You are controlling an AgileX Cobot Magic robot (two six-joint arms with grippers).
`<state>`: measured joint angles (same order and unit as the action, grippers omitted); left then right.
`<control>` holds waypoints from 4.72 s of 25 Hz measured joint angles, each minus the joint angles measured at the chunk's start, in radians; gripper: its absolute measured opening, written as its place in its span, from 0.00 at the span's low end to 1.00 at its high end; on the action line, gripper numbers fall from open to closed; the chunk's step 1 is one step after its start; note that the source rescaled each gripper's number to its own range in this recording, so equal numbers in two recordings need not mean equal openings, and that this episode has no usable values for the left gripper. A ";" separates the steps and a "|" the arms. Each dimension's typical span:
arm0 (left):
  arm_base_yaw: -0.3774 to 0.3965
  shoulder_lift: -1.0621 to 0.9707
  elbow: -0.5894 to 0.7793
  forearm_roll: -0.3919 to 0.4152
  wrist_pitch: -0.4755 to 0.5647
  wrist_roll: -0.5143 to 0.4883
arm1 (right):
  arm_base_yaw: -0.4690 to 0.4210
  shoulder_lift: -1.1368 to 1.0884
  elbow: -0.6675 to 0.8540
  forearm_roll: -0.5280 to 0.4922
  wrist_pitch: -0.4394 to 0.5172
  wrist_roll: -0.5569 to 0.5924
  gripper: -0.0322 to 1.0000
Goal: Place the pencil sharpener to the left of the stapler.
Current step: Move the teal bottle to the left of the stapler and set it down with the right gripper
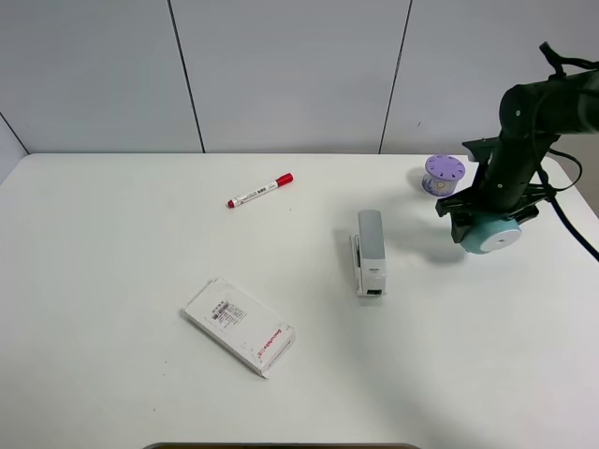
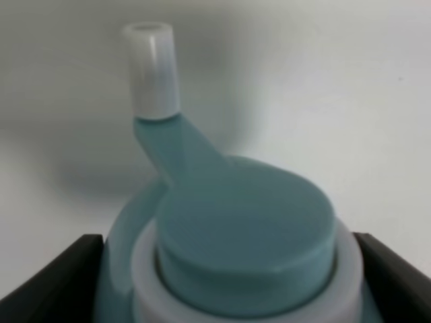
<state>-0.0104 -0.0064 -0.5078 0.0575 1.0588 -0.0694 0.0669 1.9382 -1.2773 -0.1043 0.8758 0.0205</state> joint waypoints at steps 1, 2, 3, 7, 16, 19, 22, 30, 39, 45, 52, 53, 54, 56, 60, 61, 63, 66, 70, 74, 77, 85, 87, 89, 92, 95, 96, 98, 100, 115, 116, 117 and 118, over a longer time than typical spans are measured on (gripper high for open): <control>0.000 0.000 0.000 0.000 0.000 0.000 | 0.000 -0.016 0.000 0.006 -0.001 0.000 0.04; 0.000 0.000 0.000 0.000 0.000 0.000 | 0.000 -0.029 0.000 0.014 -0.001 0.000 0.04; 0.000 0.000 0.000 0.000 0.000 0.000 | 0.000 -0.044 0.000 0.021 -0.001 0.000 0.04; 0.000 0.000 0.000 0.000 0.000 0.000 | 0.000 -0.105 0.000 0.035 -0.001 0.000 0.04; 0.000 0.000 0.000 0.000 0.000 0.000 | 0.003 -0.161 -0.092 0.137 0.095 -0.011 0.04; 0.000 0.000 0.000 0.000 0.000 0.000 | 0.054 -0.161 -0.212 0.162 0.163 -0.033 0.04; 0.000 0.000 0.000 0.000 0.000 0.000 | 0.126 -0.161 -0.303 0.173 0.187 -0.041 0.04; 0.000 0.000 0.000 0.000 0.000 0.000 | 0.334 -0.125 -0.449 0.179 0.203 -0.041 0.04; 0.000 0.000 0.000 0.000 0.000 0.000 | 0.515 0.036 -0.484 0.179 0.208 -0.042 0.04; 0.000 0.000 0.000 0.000 0.000 0.000 | 0.589 0.146 -0.484 0.179 0.205 -0.042 0.04; 0.000 0.000 0.000 0.000 0.000 0.000 | 0.617 0.237 -0.484 0.179 0.204 -0.044 0.04; 0.000 0.000 0.000 0.000 0.000 0.000 | 0.618 0.246 -0.484 0.179 0.204 -0.044 0.04; 0.000 0.000 0.000 0.000 0.000 0.000 | 0.618 0.254 -0.484 0.179 0.204 -0.044 0.04; 0.000 0.000 0.000 0.000 0.000 0.000 | 0.618 0.263 -0.485 0.179 0.204 -0.050 0.04; 0.000 0.000 0.000 0.000 0.000 0.000 | 0.618 0.280 -0.485 0.198 0.206 -0.068 0.04; 0.000 0.000 0.000 0.000 0.000 0.000 | 0.618 0.288 -0.485 0.201 0.211 -0.070 0.04; 0.000 0.000 0.000 0.000 0.000 0.000 | 0.619 0.303 -0.485 0.203 0.222 -0.075 0.04; 0.000 0.000 0.000 0.000 0.000 0.000 | 0.619 0.325 -0.485 0.204 0.233 -0.075 0.04; 0.000 0.000 0.000 0.000 0.000 0.000 | 0.619 0.335 -0.485 0.205 0.233 -0.075 0.04; 0.000 0.000 0.000 0.000 0.000 0.000 | 0.619 0.359 -0.485 0.204 0.233 -0.075 0.04; 0.000 0.000 0.000 0.000 0.000 0.000 | 0.619 0.379 -0.485 0.204 0.232 -0.075 0.04; 0.000 0.000 0.000 0.000 0.000 0.000 | 0.619 0.403 -0.487 0.204 0.226 -0.075 0.04; 0.000 0.000 0.000 0.000 0.000 0.000 | 0.619 0.403 -0.487 0.204 0.224 -0.075 0.04; 0.000 0.000 0.000 0.000 0.000 0.000 | 0.619 0.403 -0.487 0.204 0.223 -0.075 0.04; 0.000 0.000 0.000 0.000 0.000 0.000 | 0.619 0.403 -0.487 0.204 0.222 -0.075 0.04; 0.000 0.000 0.000 0.000 0.000 0.000 | 0.619 0.403 -0.487 0.204 0.222 -0.075 0.04; 0.000 0.000 0.000 0.000 0.000 0.000 | 0.619 0.403 -0.487 0.204 0.222 -0.075 0.04; 0.000 0.000 0.000 0.000 0.000 0.000 | 0.619 0.403 -0.487 0.204 0.222 -0.075 0.04; 0.000 0.000 0.000 0.000 0.000 0.000 | 0.619 0.403 -0.487 0.204 0.222 -0.075 0.04; 0.000 0.000 0.000 0.000 0.000 0.000 | 0.619 0.405 -0.487 0.208 0.203 -0.075 0.67; 0.000 0.000 0.000 0.000 0.000 0.000 | 0.619 0.405 -0.487 0.208 0.203 -0.075 0.67; 0.000 0.000 0.000 0.000 0.000 0.000 | 0.619 0.405 -0.487 0.208 0.203 -0.075 0.68; 0.000 0.000 0.000 0.000 0.000 0.000 | 0.619 0.405 -0.487 0.208 0.203 -0.075 0.69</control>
<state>-0.0104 -0.0064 -0.5078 0.0575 1.0588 -0.0694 0.6858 2.3437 -1.7640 0.1040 1.0792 -0.0543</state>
